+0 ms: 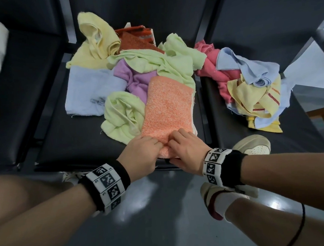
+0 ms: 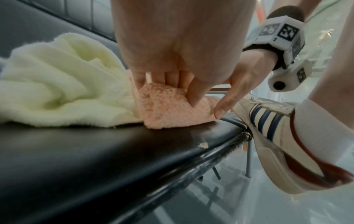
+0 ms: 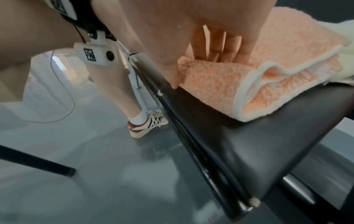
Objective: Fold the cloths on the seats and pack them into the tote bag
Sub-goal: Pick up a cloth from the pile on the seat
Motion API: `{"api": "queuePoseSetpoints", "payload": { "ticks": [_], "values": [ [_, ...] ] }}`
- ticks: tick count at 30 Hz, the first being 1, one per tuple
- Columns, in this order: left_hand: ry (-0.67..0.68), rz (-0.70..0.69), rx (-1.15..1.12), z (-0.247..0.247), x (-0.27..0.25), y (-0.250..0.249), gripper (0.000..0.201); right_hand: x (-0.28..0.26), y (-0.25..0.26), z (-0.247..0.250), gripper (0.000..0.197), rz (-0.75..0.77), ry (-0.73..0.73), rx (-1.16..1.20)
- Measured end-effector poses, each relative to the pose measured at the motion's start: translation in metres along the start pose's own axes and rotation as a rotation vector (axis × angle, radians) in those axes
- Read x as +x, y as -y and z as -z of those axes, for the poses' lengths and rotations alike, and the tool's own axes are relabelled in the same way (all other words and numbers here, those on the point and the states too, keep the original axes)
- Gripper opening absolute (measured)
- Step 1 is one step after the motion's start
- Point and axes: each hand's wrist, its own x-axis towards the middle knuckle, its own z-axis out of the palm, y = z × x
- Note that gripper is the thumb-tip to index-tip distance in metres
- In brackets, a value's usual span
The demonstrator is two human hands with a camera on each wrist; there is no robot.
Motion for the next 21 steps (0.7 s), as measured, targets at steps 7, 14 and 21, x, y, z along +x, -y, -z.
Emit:
{"api": "queuePoseSetpoints", "payload": {
  "ticks": [7, 14, 21],
  "values": [
    [-0.051, 0.072, -0.177, 0.006, 0.003, -0.004, 0.028, 0.004, -0.006, -0.003, 0.018, -0.030, 0.051, 0.057],
    [-0.150, -0.014, -0.004, 0.003, 0.001, -0.005, 0.024, 0.007, -0.007, 0.003, 0.034, -0.057, 0.099, 0.135],
    [-0.094, 0.048, -0.101, -0.003, 0.000, -0.005, 0.028, 0.001, -0.005, 0.008, 0.047, 0.027, -0.005, -0.046]
  ]
}}
